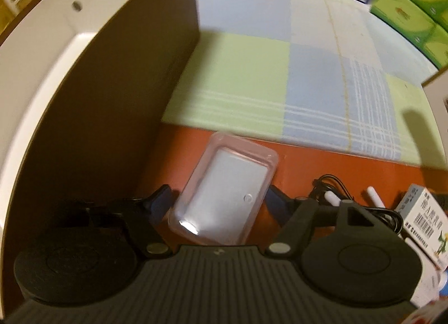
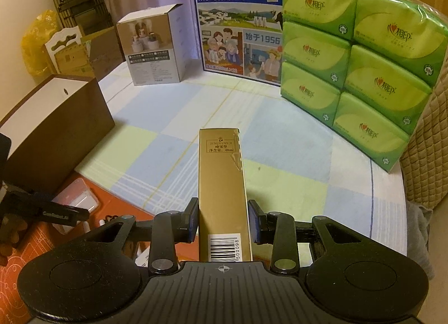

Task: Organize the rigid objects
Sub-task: 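Lift the gold box with the right gripper while the left gripper grasps the clear tray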

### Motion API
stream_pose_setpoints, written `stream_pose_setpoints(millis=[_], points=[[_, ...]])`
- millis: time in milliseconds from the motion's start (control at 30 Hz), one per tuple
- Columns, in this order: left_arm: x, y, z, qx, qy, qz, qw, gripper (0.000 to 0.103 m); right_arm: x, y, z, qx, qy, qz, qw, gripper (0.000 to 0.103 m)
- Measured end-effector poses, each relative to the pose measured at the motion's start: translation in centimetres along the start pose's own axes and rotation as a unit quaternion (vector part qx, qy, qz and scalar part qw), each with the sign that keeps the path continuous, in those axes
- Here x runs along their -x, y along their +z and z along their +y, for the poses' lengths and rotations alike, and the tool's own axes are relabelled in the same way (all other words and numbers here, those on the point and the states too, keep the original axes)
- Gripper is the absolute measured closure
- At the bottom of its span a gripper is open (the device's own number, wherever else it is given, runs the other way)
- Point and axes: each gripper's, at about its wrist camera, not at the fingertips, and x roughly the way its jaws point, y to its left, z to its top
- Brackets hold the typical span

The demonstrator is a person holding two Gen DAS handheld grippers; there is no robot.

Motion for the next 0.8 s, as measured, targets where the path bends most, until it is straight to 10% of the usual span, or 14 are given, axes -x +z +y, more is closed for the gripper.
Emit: stream_pose_setpoints(millis=[800], points=[[10.1,-2.9,1.7,-0.020,-0.039,-0.093,0.9947,0.050,4.8,-0.2,3.6,0.010,0.002,-0.025,1.000,0.070]])
